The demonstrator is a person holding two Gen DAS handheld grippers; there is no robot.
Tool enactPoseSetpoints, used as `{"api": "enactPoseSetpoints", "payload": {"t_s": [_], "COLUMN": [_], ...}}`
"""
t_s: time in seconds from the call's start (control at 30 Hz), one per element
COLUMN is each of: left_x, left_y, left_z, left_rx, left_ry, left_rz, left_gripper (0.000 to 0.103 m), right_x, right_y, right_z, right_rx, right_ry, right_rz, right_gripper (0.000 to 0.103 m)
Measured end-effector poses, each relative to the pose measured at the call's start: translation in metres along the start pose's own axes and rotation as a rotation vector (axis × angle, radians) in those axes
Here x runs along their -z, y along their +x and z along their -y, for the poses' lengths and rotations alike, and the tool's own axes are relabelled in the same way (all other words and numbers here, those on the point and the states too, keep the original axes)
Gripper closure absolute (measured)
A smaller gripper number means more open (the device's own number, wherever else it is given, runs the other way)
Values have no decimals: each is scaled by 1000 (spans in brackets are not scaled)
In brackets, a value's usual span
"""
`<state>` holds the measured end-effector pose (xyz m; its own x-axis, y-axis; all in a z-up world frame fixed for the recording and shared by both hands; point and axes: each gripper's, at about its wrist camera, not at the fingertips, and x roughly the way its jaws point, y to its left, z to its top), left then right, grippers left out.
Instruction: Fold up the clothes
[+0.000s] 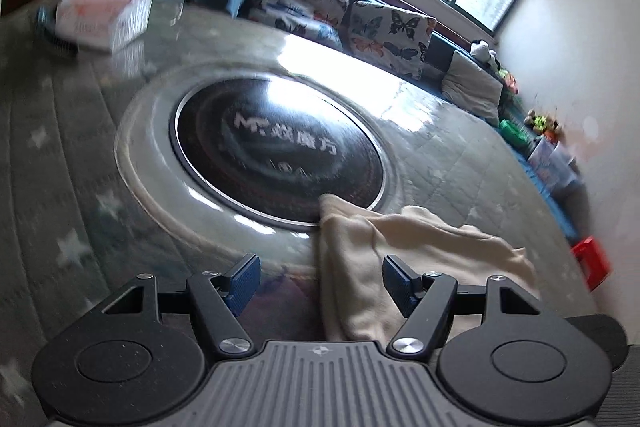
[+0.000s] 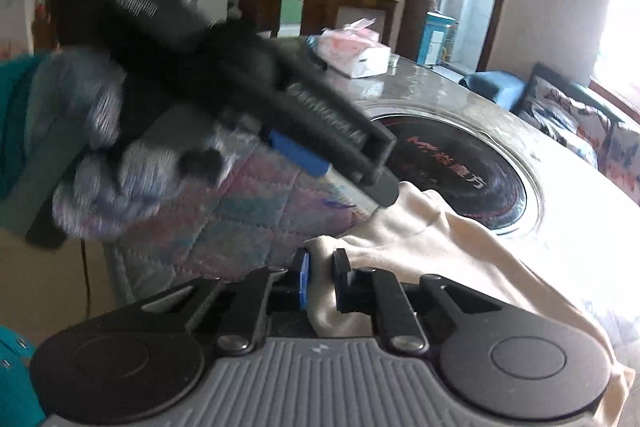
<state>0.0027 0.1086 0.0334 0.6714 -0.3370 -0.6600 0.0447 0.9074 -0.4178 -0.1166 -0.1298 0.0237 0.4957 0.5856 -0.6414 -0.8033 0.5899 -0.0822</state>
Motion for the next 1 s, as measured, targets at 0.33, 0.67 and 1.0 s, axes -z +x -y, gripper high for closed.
{"api": "enactPoseSetpoints", "payload": {"t_s": [0.33, 0.67, 1.0], "left_x": [8, 12, 9], "left_y": [16, 25, 24], "left_z": [2, 0, 7], "left_rx": [77, 117, 94], "left_ry": [-184, -217, -166], "left_rz": [-84, -118, -115], "left_gripper": [41, 85, 85], "right_x": [-5, 5, 54], "right_y": [-26, -37, -87], "right_z": [22, 28, 117], "right_rx": [-39, -65, 215], "right_ry": [100, 122, 332], "right_rz": [67, 76, 55], "right_gripper": [94, 92, 76]}}
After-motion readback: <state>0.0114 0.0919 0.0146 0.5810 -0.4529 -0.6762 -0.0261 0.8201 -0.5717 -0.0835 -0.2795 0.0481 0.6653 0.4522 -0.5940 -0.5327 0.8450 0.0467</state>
